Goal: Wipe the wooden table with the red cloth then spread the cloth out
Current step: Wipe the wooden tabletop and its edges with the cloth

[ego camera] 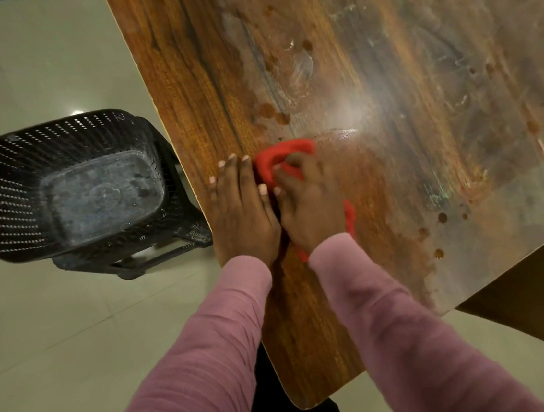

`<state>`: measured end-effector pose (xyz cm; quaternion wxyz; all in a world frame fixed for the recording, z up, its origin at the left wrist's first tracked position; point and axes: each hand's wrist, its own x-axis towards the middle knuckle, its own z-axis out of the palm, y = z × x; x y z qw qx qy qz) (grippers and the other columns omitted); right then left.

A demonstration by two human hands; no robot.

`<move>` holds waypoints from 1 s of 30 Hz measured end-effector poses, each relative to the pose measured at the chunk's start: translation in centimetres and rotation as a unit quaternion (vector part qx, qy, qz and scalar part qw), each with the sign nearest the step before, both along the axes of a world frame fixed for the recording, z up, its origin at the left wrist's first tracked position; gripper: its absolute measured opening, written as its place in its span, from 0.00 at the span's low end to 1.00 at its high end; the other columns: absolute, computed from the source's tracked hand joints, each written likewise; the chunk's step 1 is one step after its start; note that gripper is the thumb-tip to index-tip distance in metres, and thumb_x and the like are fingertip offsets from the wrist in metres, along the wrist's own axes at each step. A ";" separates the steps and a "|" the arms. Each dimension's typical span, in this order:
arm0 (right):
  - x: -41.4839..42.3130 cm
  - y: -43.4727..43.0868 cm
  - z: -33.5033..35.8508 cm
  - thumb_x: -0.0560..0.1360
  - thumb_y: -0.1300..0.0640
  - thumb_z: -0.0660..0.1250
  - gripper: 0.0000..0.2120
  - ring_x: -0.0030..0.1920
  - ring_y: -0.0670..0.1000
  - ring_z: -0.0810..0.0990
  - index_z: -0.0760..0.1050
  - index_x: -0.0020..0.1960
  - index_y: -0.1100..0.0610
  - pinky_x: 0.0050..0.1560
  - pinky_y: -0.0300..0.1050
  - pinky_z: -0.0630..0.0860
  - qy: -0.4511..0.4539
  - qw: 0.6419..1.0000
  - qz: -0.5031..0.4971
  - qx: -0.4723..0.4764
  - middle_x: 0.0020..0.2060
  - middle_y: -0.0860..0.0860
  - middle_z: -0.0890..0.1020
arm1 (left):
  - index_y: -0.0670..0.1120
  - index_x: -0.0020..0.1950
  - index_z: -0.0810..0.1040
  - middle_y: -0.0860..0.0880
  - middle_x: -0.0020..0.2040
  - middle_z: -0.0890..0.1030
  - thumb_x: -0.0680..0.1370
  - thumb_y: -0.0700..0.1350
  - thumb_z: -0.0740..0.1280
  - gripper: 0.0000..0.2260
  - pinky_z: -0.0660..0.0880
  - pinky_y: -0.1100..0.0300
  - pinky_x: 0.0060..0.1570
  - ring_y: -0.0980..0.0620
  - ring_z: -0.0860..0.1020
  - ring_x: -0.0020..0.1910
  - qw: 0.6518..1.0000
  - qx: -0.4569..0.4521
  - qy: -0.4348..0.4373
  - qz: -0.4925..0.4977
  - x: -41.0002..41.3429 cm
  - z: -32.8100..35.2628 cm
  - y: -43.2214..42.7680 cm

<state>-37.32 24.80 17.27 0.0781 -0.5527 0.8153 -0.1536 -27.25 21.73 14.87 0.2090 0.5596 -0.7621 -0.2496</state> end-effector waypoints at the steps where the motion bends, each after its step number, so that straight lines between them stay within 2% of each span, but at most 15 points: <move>1: 0.5 0.2 0.1 0.73 0.60 0.65 0.13 0.57 0.61 0.73 0.81 0.57 0.57 0.58 0.52 0.72 -0.001 0.999 0.043 -0.005 0.60 0.54 0.78 | 0.38 0.73 0.65 0.39 0.73 0.65 0.81 0.44 0.53 0.21 0.52 0.48 0.75 0.41 0.61 0.74 1.000 0.004 0.005 -0.003 0.0 0.0 0.0; 3: -0.8 0.1 0.2 0.73 0.60 0.65 0.13 0.55 0.62 0.74 0.81 0.56 0.58 0.57 0.53 0.73 0.011 0.995 0.096 -0.010 0.59 0.55 0.79 | 0.38 0.73 0.65 0.40 0.73 0.65 0.82 0.44 0.53 0.21 0.51 0.49 0.75 0.42 0.60 0.74 1.000 -0.001 0.004 -0.007 0.1 0.1 0.1; 4: -2.1 -0.1 0.2 0.74 0.61 0.65 0.13 0.55 0.62 0.74 0.81 0.56 0.58 0.57 0.54 0.73 0.022 0.996 0.088 -0.005 0.59 0.55 0.78 | 0.38 0.73 0.66 0.40 0.73 0.65 0.81 0.44 0.53 0.21 0.50 0.50 0.75 0.42 0.60 0.74 1.000 -0.004 0.002 -0.005 0.1 0.1 0.0; 6: -4.9 -1.0 0.2 0.75 0.60 0.64 0.14 0.59 0.62 0.71 0.80 0.59 0.57 0.61 0.54 0.70 0.030 0.999 0.006 0.024 0.63 0.54 0.76 | 0.39 0.73 0.65 0.40 0.74 0.65 0.81 0.44 0.52 0.21 0.49 0.51 0.75 0.42 0.60 0.74 1.000 -0.002 -0.004 0.004 0.1 0.0 0.1; 9: -7.6 -3.6 0.3 0.76 0.59 0.62 0.14 0.60 0.61 0.68 0.79 0.60 0.55 0.62 0.56 0.69 -0.003 0.991 -0.130 0.026 0.64 0.52 0.73 | 0.40 0.73 0.64 0.40 0.74 0.64 0.81 0.46 0.51 0.21 0.49 0.50 0.75 0.43 0.58 0.75 1.000 -0.002 -0.017 0.010 -0.1 0.0 0.1; 11: -7.0 -4.6 0.4 0.76 0.58 0.62 0.14 0.60 0.61 0.68 0.79 0.59 0.54 0.61 0.55 0.69 -0.007 0.988 -0.150 0.028 0.63 0.51 0.73 | 0.40 0.73 0.64 0.40 0.74 0.64 0.81 0.46 0.50 0.22 0.48 0.51 0.75 0.43 0.58 0.75 1.000 0.005 -0.024 0.015 -0.2 -0.1 0.0; 13: -5.0 -4.8 0.4 0.75 0.58 0.63 0.15 0.60 0.61 0.69 0.80 0.59 0.54 0.62 0.53 0.69 -0.012 0.996 -0.084 0.030 0.63 0.52 0.74 | 0.39 0.73 0.64 0.40 0.74 0.64 0.81 0.46 0.49 0.22 0.47 0.51 0.75 0.43 0.59 0.74 0.999 0.001 -0.036 0.011 -0.3 0.0 -0.1; 16: -2.6 -3.9 0.1 0.74 0.59 0.64 0.14 0.59 0.60 0.71 0.81 0.58 0.55 0.61 0.50 0.70 -0.027 0.997 0.074 0.024 0.62 0.52 0.76 | 0.39 0.74 0.63 0.40 0.74 0.64 0.81 0.46 0.49 0.23 0.48 0.50 0.75 0.43 0.59 0.75 0.999 0.012 -0.038 0.014 -0.4 -0.2 -0.1; 18: -3.4 -3.8 0.0 0.75 0.58 0.64 0.14 0.58 0.60 0.72 0.81 0.58 0.55 0.61 0.52 0.70 -0.016 0.993 0.111 0.022 0.62 0.53 0.76 | 0.39 0.74 0.63 0.40 0.74 0.64 0.81 0.47 0.48 0.23 0.47 0.50 0.75 0.43 0.59 0.75 0.999 0.017 -0.039 0.015 -0.4 0.0 -0.2; 19: -4.0 -3.9 0.0 0.75 0.59 0.64 0.14 0.59 0.61 0.72 0.80 0.59 0.56 0.60 0.53 0.71 -0.005 0.996 0.091 0.021 0.62 0.54 0.76 | 0.39 0.74 0.63 0.40 0.74 0.64 0.81 0.47 0.48 0.23 0.47 0.50 0.75 0.43 0.59 0.75 0.999 0.019 -0.035 0.017 -0.4 0.1 -0.2; 21: -4.9 -4.1 0.1 0.75 0.59 0.64 0.14 0.61 0.64 0.71 0.80 0.59 0.57 0.61 0.55 0.70 -0.012 1.000 -0.014 0.012 0.62 0.56 0.76 | 0.39 0.74 0.63 0.41 0.74 0.63 0.81 0.47 0.48 0.23 0.48 0.49 0.75 0.43 0.59 0.75 0.999 0.026 -0.013 0.027 -0.1 0.3 -0.3; 23: -5.3 -4.6 0.3 0.75 0.59 0.63 0.13 0.64 0.66 0.68 0.80 0.58 0.57 0.63 0.58 0.69 -0.034 0.994 -0.104 0.000 0.62 0.56 0.75 | 0.40 0.75 0.62 0.41 0.75 0.62 0.82 0.46 0.49 0.22 0.53 0.45 0.74 0.42 0.58 0.75 0.998 0.038 0.028 0.048 0.3 0.6 -0.2; 26: -5.2 -4.7 0.1 0.76 0.57 0.63 0.14 0.65 0.65 0.67 0.79 0.59 0.56 0.65 0.57 0.67 -0.028 0.992 -0.120 0.005 0.63 0.55 0.74 | 0.41 0.75 0.61 0.42 0.75 0.62 0.83 0.46 0.51 0.21 0.58 0.42 0.72 0.44 0.57 0.75 0.994 0.046 0.071 0.074 0.6 1.0 -1.2; 30: -5.3 -4.5 -0.1 0.77 0.57 0.62 0.14 0.66 0.64 0.66 0.78 0.61 0.55 0.66 0.57 0.67 -0.026 0.993 -0.113 0.012 0.64 0.53 0.73 | 0.42 0.74 0.63 0.43 0.75 0.63 0.83 0.46 0.50 0.21 0.54 0.45 0.74 0.44 0.57 0.75 0.998 -0.007 0.038 0.050 -0.7 1.2 -6.8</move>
